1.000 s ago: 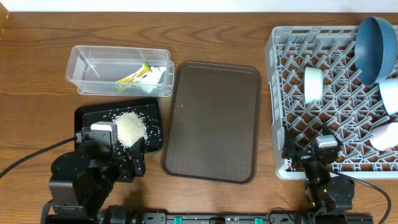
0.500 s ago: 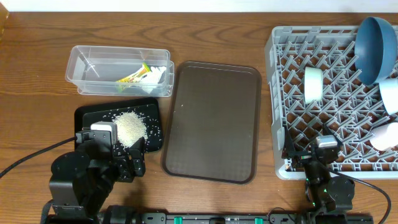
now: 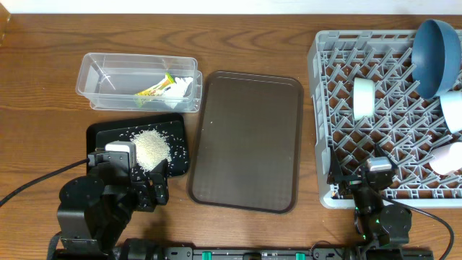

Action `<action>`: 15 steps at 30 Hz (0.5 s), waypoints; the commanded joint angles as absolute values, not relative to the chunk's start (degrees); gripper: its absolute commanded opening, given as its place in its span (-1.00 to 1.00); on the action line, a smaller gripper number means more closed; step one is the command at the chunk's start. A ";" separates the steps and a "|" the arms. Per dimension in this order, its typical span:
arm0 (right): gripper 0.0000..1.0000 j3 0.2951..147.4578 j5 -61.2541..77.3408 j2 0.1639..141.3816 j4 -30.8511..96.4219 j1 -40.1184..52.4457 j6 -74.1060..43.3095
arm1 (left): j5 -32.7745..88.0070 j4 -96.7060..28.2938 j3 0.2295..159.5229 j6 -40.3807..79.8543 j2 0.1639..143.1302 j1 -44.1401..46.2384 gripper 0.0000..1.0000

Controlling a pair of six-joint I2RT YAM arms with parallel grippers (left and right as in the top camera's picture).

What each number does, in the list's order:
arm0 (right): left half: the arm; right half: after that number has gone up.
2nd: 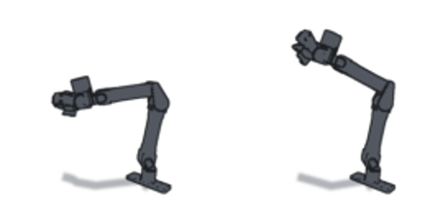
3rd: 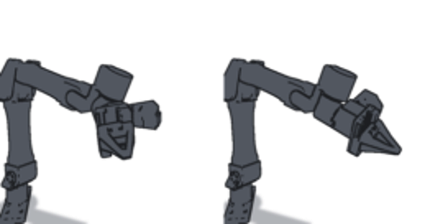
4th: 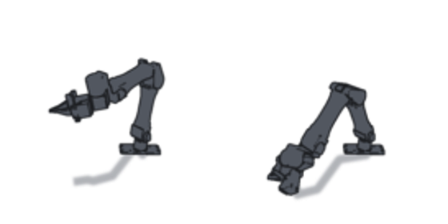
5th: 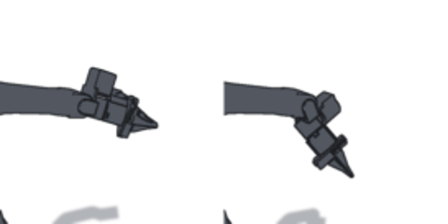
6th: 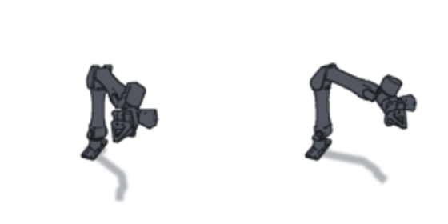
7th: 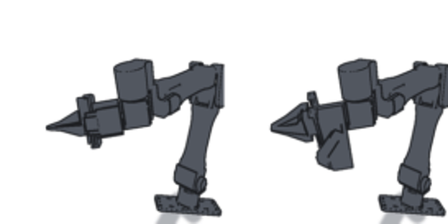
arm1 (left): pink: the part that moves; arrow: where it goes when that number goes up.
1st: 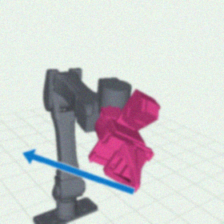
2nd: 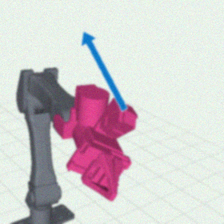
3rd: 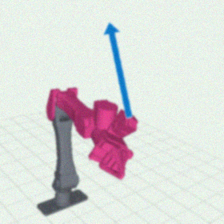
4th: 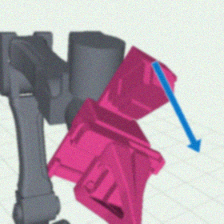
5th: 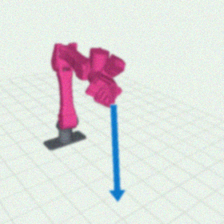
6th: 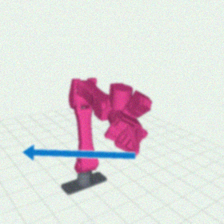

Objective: Sort waste into correct bins and load items into the dishwasher rack

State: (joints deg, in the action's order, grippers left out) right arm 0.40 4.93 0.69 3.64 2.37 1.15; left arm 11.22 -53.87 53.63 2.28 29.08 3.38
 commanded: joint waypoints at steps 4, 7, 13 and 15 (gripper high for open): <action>0.99 0.32 4.73 0.27 3.88 3.07 2.24 | 9.61 -56.77 53.28 1.91 28.40 3.07 0.83; 0.99 0.32 4.73 0.27 3.86 3.07 2.24 | 8.01 -56.49 52.34 1.91 27.33 3.07 0.84; 0.98 0.32 4.73 0.27 3.88 3.07 2.24 | 6.76 -55.64 45.01 1.91 21.04 3.07 0.84; 0.99 0.32 4.73 0.27 3.88 3.07 2.24 | 6.46 -53.80 41.36 1.91 18.31 3.07 0.83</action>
State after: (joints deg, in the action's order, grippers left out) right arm 0.40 4.93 0.67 3.66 2.37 1.32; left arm 8.10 -54.87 45.04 2.28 21.08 3.38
